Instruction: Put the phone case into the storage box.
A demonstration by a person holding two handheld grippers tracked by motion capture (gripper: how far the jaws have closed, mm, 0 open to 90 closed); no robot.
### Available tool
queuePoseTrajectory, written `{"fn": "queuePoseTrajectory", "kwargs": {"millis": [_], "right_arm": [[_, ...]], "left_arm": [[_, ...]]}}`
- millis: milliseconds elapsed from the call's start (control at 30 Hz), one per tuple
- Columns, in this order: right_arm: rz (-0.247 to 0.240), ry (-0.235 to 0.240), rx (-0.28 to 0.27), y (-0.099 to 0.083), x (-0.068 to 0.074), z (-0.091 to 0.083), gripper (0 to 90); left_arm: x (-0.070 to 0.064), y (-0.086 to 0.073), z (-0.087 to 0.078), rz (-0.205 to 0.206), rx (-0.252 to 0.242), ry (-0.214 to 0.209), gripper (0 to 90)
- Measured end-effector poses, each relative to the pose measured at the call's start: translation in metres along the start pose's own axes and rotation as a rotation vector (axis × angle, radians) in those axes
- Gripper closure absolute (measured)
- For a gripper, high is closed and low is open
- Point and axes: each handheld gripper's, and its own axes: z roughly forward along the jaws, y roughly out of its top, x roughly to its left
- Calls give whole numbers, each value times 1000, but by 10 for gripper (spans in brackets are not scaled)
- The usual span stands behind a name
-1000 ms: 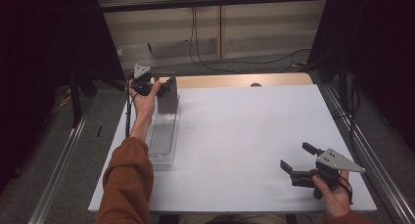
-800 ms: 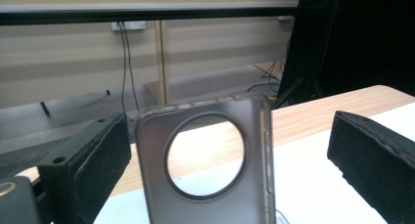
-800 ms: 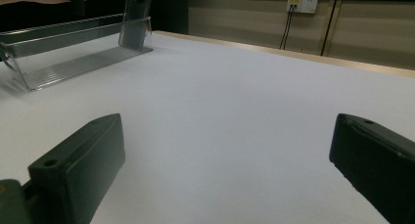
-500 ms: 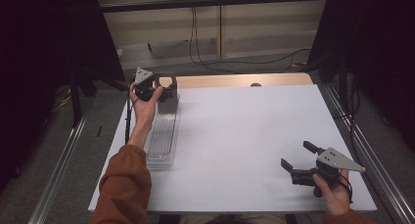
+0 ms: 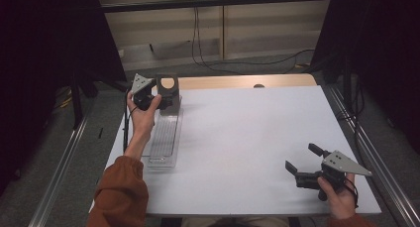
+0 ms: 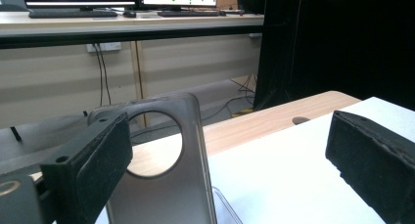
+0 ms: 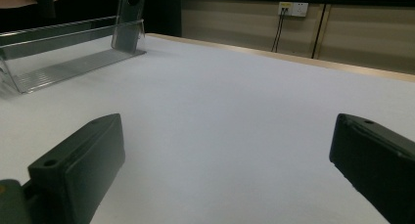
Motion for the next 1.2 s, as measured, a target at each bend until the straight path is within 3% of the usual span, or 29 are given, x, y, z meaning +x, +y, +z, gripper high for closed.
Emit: {"fn": "queuePoseTrajectory", "kwargs": {"millis": [133, 167, 233, 500, 533, 633, 667, 767, 833, 967, 1200], "right_arm": [[7, 1, 4, 0, 0, 0, 0], [4, 1, 2, 0, 0, 0, 0], [6, 0, 2, 0, 0, 0, 0], [2, 0, 0, 1, 1, 2, 0], [2, 1, 2, 1, 1, 2, 0], [1, 0, -2, 1, 1, 2, 0], [1, 0, -2, 1, 1, 2, 0], [1, -1, -3, 2, 1, 2, 0], [4, -2, -4, 2, 1, 2, 0], [-2, 0, -4, 2, 1, 2, 0], [-3, -11, -11, 2, 0, 2, 0]], "left_arm": [[-3, -1, -9, -34, -22, -20, 34], [-3, 0, -12, -13, -14, -19, 34], [-6, -1, -17, -27, -30, -39, 34], [-20, -2, -38, 14, -44, -67, 15], [-22, -3, -40, -5, -56, -84, 15], [-24, -6, -47, 4, -62, -85, 13], [-26, -7, -49, -11, -70, -86, 13], [-29, -11, -56, 3, -60, -99, 15], [-36, -12, -64, -15, -94, -104, 19], [-45, -15, -75, 6, -101, -111, 19], [-49, -27, -87, 6, -76, -119, 24]]}}
